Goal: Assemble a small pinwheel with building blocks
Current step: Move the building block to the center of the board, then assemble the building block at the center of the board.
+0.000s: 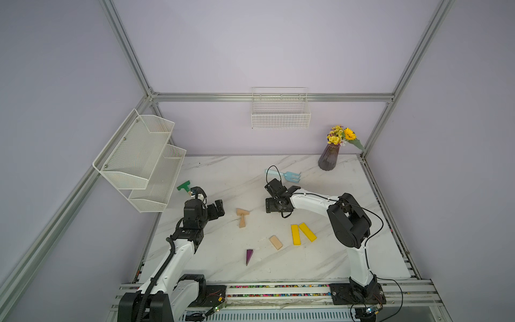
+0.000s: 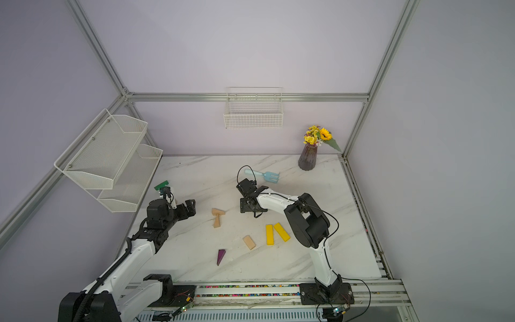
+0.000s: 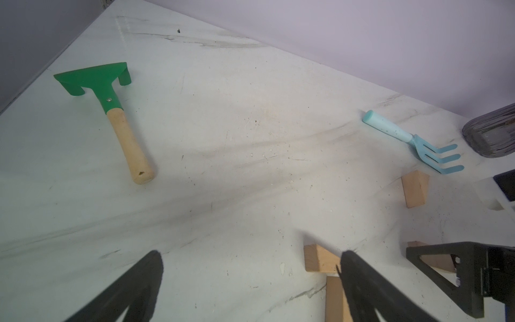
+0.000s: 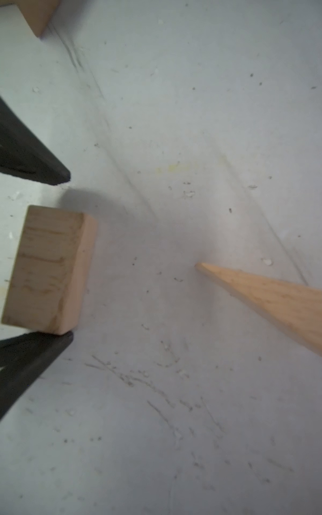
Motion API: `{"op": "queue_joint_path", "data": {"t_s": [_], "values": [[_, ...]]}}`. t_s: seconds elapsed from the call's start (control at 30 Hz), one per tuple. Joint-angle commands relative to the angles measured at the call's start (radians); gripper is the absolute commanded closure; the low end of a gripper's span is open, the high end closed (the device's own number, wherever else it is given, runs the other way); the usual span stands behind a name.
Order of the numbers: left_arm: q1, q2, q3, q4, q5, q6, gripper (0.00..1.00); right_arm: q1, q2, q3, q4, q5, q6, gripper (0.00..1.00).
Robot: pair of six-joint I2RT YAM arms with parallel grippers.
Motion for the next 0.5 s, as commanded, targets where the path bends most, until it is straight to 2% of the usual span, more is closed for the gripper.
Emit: {"op": "queue_joint_path", "data": {"t_s": [0.0,0.3,0.47], "values": [[-0.006,-0.024,0.03,0.041,0.013,-0.016,0.0,0.036,-0.111,-0.015,-0.074,0.011,-0.003,0.13],[-0.006,-0.064,0.013,0.022,0.025,-0.039,0.0,0.264,-0.266,-0.184,-0.183,-0.015,0.011,0.13],[-0.006,-0.086,-0.001,0.024,0.024,-0.047,0.0,0.326,-0.297,-0.263,-0.165,-0.044,0.022,0.2]]}}
